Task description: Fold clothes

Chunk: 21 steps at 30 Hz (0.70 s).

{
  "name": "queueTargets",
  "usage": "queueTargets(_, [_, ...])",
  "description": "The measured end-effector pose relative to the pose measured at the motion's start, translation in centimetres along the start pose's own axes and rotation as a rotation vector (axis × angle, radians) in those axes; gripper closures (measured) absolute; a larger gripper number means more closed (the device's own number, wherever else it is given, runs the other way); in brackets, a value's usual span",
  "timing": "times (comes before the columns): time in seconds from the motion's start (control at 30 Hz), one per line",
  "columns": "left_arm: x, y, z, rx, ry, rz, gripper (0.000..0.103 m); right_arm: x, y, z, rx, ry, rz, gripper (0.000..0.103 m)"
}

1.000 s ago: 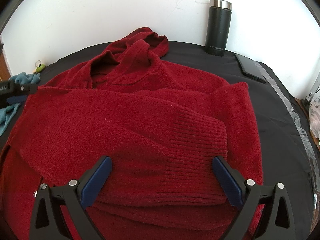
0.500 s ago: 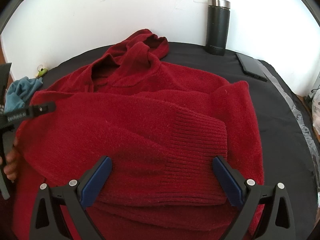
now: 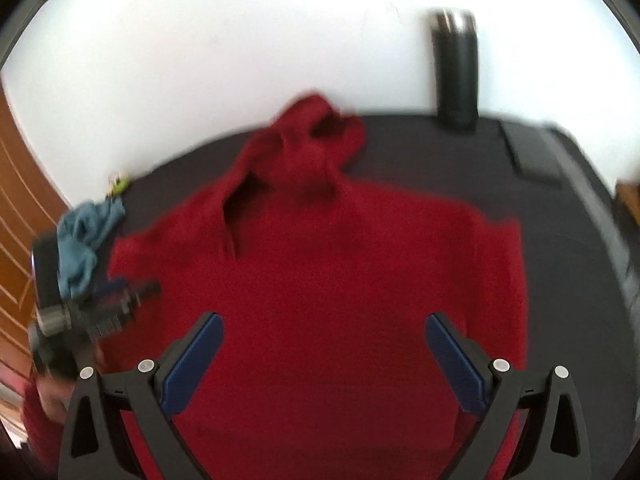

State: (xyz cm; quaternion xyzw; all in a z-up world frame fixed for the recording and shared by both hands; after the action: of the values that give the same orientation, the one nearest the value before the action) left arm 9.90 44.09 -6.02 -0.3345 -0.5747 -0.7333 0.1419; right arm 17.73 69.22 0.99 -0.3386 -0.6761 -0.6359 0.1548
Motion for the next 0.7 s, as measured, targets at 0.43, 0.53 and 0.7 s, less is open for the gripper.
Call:
queueTargets(0.43, [0.6,0.5,-3.5,0.016,0.120,0.002,0.014,14.4,-7.4,-0.6,-0.030,-0.079,0.089,0.001])
queueTargets(0.53, [0.4,0.3,-3.2,0.000,0.121,-0.015,0.014,16.0,-9.7,1.5,-0.043,-0.171,0.085,0.001])
queueTargets(0.7, [0.1,-0.1,-2.9,-0.020,0.119,-0.043,0.014,17.5,-13.6,2.2,-0.049,-0.199,0.054,0.001])
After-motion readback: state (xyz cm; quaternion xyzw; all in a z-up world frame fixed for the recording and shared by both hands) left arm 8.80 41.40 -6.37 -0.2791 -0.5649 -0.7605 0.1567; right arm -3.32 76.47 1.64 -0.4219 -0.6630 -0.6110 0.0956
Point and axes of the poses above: each gripper's, at about its wrist camera, not at the fingertips, and y roughly against the way its jaws point, z to its right, x to its top, the point moved 8 cm from there along -y, roughly the way its jaws point, and after that the axes turned 5 degrees about -x, right-handed, at the moved point
